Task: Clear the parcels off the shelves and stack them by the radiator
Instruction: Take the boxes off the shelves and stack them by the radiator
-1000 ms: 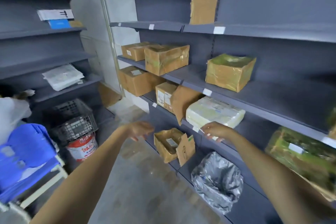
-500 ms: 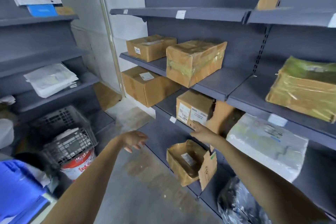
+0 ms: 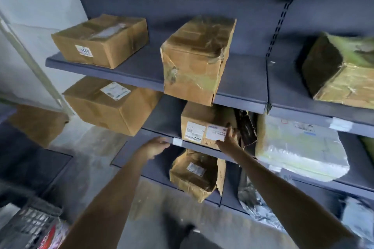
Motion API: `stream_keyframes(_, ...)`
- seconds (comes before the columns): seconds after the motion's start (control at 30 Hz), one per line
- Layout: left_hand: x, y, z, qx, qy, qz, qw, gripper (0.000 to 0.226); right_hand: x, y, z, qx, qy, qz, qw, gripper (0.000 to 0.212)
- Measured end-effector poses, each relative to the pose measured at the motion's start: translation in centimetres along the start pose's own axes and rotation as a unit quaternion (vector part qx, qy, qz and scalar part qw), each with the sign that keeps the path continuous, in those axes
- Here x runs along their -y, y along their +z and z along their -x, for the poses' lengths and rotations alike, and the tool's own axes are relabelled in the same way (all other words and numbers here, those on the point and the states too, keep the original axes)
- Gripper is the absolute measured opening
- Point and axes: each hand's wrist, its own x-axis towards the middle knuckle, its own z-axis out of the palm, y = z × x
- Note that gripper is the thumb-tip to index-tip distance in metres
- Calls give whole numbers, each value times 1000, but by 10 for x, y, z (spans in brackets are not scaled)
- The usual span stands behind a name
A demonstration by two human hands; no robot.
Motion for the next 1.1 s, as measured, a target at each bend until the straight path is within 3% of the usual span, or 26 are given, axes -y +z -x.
stream_keyframes(0.23,-56,13,-101,-4,55,110,992,66,-11,24,-24,-144,110,-103,978,86)
stream_keyframes(0.37,-64,19,-133,18,56,111,992,61,-21,14,-38,-198,142,-159,957,56)
stream_keyframes(0.63,-60,14,-152,0,50,148,988,37,-5,16,-44,-207,124,-219,946,56)
stream_keyframes(0.83,-41,-9,-151,0,49,172,984,36,9,32,-32,-188,86,-281,937,50)
stream_keyframes(0.9,-25,-20,-147,-15,42,173,984,36,15,46,-28,-181,99,-293,934,51)
stream_keyframes(1.0,-3,-34,-142,-50,45,136,989,35,25,60,-21,-283,169,-267,906,41)
stream_keyframes(1.1,20,-56,-142,-91,36,32,995,55,24,74,-10,-317,258,-216,887,49)
